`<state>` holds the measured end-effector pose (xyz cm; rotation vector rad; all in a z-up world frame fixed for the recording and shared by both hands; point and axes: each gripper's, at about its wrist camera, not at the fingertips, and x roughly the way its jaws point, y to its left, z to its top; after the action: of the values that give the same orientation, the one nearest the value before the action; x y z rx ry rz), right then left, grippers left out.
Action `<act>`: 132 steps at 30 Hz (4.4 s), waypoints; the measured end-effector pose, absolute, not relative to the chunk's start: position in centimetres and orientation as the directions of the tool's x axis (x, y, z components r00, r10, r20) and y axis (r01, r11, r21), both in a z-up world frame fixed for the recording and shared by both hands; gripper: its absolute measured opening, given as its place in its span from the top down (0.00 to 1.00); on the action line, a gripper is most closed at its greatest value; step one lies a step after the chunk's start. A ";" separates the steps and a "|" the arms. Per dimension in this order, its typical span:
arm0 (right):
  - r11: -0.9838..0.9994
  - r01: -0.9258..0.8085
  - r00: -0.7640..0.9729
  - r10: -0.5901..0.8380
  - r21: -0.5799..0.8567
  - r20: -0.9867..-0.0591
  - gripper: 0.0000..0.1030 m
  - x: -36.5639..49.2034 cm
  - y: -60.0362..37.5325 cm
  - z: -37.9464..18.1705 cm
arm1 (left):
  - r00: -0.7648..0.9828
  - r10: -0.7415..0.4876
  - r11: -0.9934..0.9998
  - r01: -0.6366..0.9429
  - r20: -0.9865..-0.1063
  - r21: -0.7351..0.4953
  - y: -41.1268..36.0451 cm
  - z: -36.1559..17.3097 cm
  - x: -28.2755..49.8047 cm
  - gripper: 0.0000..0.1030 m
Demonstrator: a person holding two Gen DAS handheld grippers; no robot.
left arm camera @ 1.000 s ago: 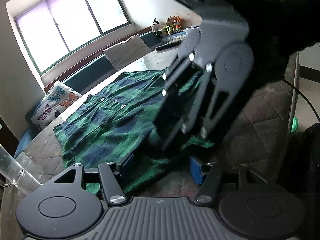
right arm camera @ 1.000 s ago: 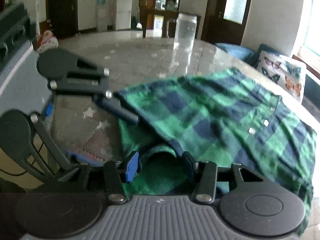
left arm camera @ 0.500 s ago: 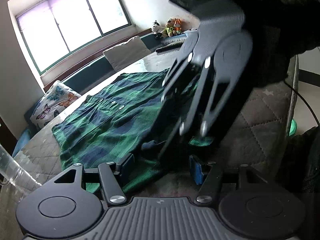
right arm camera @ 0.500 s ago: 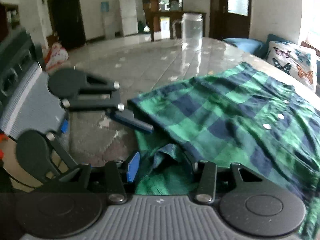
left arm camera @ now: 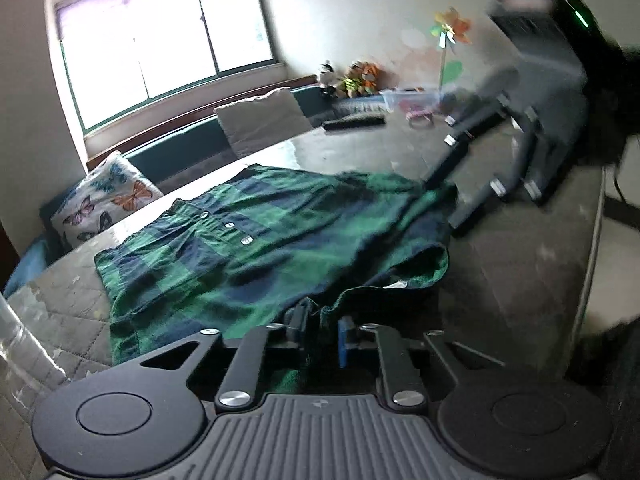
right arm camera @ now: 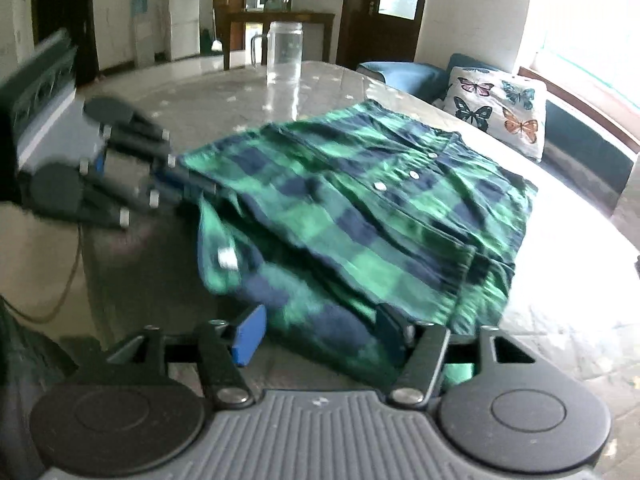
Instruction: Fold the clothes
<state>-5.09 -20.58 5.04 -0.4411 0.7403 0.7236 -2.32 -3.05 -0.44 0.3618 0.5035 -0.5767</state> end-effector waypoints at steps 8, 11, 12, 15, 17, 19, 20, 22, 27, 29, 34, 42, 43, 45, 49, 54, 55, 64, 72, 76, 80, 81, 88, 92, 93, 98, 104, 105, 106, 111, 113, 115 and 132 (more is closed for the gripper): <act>0.643 -0.716 0.603 0.373 -0.271 -0.705 0.36 -4.1 -19.8 2.8 | 0.738 -0.420 0.846 0.529 -0.528 0.067 -1.9 2.4 1.8 0.91; 0.662 -0.703 0.610 0.373 -0.260 -0.699 0.45 -2.7 -19.8 2.6 | 0.734 -0.419 0.854 0.518 -0.535 0.043 -1.7 2.8 3.4 0.91; 0.671 -0.703 0.598 0.378 -0.236 -0.706 0.52 -2.2 -20.0 2.6 | 0.729 -0.419 0.855 0.517 -0.541 0.034 -1.6 2.7 3.9 0.91; 0.700 -0.696 0.564 0.396 -0.160 -0.725 0.74 -0.5 -20.4 2.8 | 0.720 -0.419 0.855 0.518 -0.552 0.027 -1.3 2.4 4.2 0.90; 0.725 -0.682 0.545 0.415 -0.097 -0.728 0.81 0.4 -20.9 3.2 | 0.722 -0.413 0.856 0.516 -0.555 0.034 -0.9 2.2 3.7 0.85; 0.743 -0.668 0.534 0.439 -0.042 -0.723 0.83 1.0 -21.4 3.7 | 0.725 -0.416 0.854 0.519 -0.548 0.039 -0.2 2.1 2.7 0.81; 0.751 -0.660 0.529 0.450 -0.016 -0.719 0.84 1.3 -21.6 4.0 | 0.731 -0.410 0.854 0.517 -0.545 0.050 0.2 2.1 2.1 0.73; 0.763 -0.646 0.525 0.470 0.027 -0.710 0.85 1.8 -21.9 4.7 | 0.742 -0.396 0.855 0.512 -0.540 0.077 0.8 1.9 0.9 0.63; 0.775 -0.629 0.541 0.492 0.061 -0.682 0.85 2.4 -22.2 6.0 | 0.759 -0.325 0.867 0.478 -0.564 0.144 1.8 0.9 -1.4 0.45; 0.780 -0.622 0.549 0.493 0.063 -0.676 0.86 2.7 -22.1 6.3 | 0.764 -0.288 0.861 0.471 -0.578 0.193 2.1 0.1 -1.8 0.42; 0.791 -0.608 0.560 0.486 0.066 -0.671 0.86 3.0 -21.8 6.6 | 0.768 -0.197 0.837 0.455 -0.610 0.303 2.1 -1.8 -1.7 0.41; 0.822 -0.562 0.593 0.477 0.090 -0.649 0.88 2.7 -22.2 6.5 | 0.782 -0.181 0.812 0.460 -0.596 0.358 2.4 -2.3 -1.1 0.84; 0.824 -0.560 0.599 0.477 0.089 -0.643 0.90 2.5 -22.2 6.5 | 0.784 -0.187 0.815 0.460 -0.592 0.352 2.5 -2.2 -1.2 0.87; 0.827 -0.556 0.612 0.477 0.085 -0.631 0.92 2.0 -22.3 6.6 | 0.790 -0.204 0.824 0.457 -0.579 0.335 2.6 -1.5 -1.4 0.93; 0.831 -0.549 0.637 0.487 0.093 -0.598 0.93 0.5 -23.1 7.3 | 0.802 -0.240 0.840 0.454 -0.547 0.298 2.9 0.4 -3.1 0.94; 0.824 -0.559 0.658 0.511 0.097 -0.553 0.93 -3.7 -24.4 9.6 | 0.826 -0.288 0.860 0.445 -0.484 0.248 3.4 4.3 -7.4 0.94; 0.822 -0.562 0.663 0.517 0.097 -0.542 0.93 -4.8 -24.7 10.2 | 0.835 -0.296 0.865 0.440 -0.464 0.240 3.5 5.1 -8.5 0.94; 0.829 -0.552 0.685 0.514 0.092 -0.517 0.95 -5.8 -25.2 12.5 | 0.884 -0.282 0.907 0.373 -0.372 0.198 3.6 8.6 -6.9 0.94; 0.852 -0.515 0.677 0.471 0.094 -0.566 0.95 5.1 -23.0 12.1 | 0.863 -0.227 0.930 0.329 -0.450 0.163 4.7 8.0 6.0 0.95; 0.868 -0.486 0.649 0.438 0.105 -0.622 0.95 11.8 -21.0 9.4 | 0.817 -0.193 0.945 0.303 -0.543 0.121 5.1 5.2 13.2 0.95; 0.891 -0.426 0.610 0.409 0.155 -0.678 0.93 17.1 -19.8 5.0 | 0.771 -0.157 0.961 0.263 -0.617 0.084 5.6 1.6 18.4 0.94; 0.899 -0.407 0.608 0.398 0.161 -0.686 0.92 17.9 -19.7 3.8 | 0.762 -0.148 0.964 0.253 -0.631 0.078 5.7 0.7 19.5 0.94; 0.927 -0.327 0.636 0.359 0.182 -0.683 0.68 19.9 -20.4 0.0 | 0.747 -0.113 0.970 0.225 -0.655 0.089 6.1 -1.2 21.6 0.78; 0.937 -0.285 0.683 0.346 0.203 -0.643 0.62 19.3 -22.2 1.2 | 0.750 -0.101 0.977 0.198 -0.654 0.076 6.9 -0.8 21.9 0.63; 0.940 -0.278 0.699 0.338 0.196 -0.630 0.62 19.0 -22.6 1.7 | 0.753 -0.095 0.979 0.190 -0.651 0.076 6.9 -0.4 21.9 0.60; 0.947 -0.274 0.754 0.321 0.169 -0.573 0.61 17.2 -23.6 3.8 | 0.777 -0.073 0.984 0.160 -0.625 0.084 7.2 0.9 21.6 0.53; 0.904 -0.380 0.675 0.415 0.195 -0.610 0.63 15.6 -21.1 3.5 | 0.817 -0.085 0.989 0.140 -0.570 0.052 7.1 3.4 20.7 0.53; 0.902 -0.385 0.664 0.418 0.195 -0.620 0.63 15.7 -20.9 3.1 | 0.815 -0.108 0.987 0.154 -0.569 0.033 6.9 3.7 20.7 0.54; 0.903 -0.381 0.658 0.416 0.198 -0.628 0.64 15.9 -20.7 2.7 | 0.809 -0.132 0.984 0.175 -0.573 0.020 6.5 3.9 20.6 0.54; 0.920 -0.331 0.652 0.383 0.209 -0.654 0.68 17.4 -20.8 1.2 | 0.750 -0.242 0.955 0.297 -0.615 -0.013 3.5 3.1 21.3 0.71; 0.929 -0.305 0.653 0.365 0.211 -0.664 0.71 17.9 -21.1 0.7 | 0.727 -0.266 0.946 0.324 -0.633 -0.026 2.5 2.4 22.1 0.75; 0.933 -0.285 0.647 0.356 0.219 -0.674 0.73 18.5 -21.5 0.1 | 0.705 -0.274 0.945 0.325 -0.654 -0.046 2.0 1.4 23.3 0.76; 0.891 -0.406 0.612 0.429 0.202 -0.664 0.82 20.4 -15.5 0.8 | 0.684 -0.278 0.952 0.289 -0.674 -0.099 1.1 0.2 25.6 0.75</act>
<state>20.43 -15.49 0.77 0.0328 0.7751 0.4818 25.64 1.13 0.22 0.0156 0.7530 -0.3174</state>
